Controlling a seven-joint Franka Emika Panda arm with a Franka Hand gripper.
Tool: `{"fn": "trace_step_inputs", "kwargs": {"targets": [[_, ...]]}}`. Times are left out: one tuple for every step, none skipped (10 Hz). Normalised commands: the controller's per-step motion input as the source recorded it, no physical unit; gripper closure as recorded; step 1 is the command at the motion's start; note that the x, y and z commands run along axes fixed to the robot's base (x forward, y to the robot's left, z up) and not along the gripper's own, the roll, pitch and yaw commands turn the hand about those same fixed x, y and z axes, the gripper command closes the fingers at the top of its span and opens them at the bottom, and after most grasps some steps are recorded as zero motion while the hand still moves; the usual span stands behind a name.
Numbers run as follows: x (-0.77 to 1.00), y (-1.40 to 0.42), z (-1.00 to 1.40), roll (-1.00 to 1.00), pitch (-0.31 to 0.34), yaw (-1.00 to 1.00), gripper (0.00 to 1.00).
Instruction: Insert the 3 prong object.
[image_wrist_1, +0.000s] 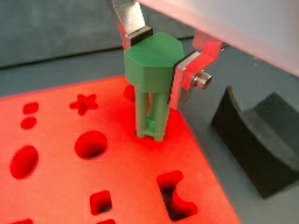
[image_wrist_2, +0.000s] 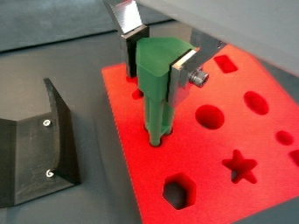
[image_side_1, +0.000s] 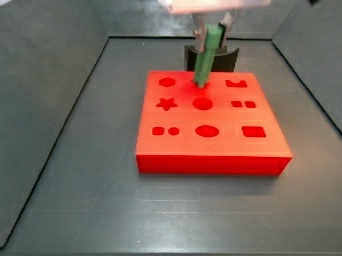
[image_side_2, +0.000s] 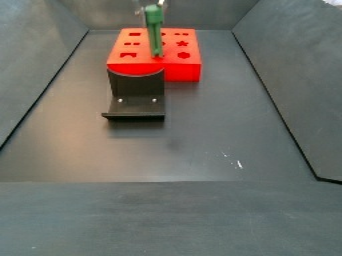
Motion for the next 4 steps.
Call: {"fn": "trace_step_inputs", "kwargs": {"targets": [[0.16,0.0,-0.67,0.2,0.0,0.0,1.0],[0.0,0.0,-0.47,0.12,0.0,-0.01,1.0],[0.0,0.0,-0.01,0.01,0.0,0.0,1.0],[0.0,0.0,0.0,0.0,0.0,0.0,1.0]]}}
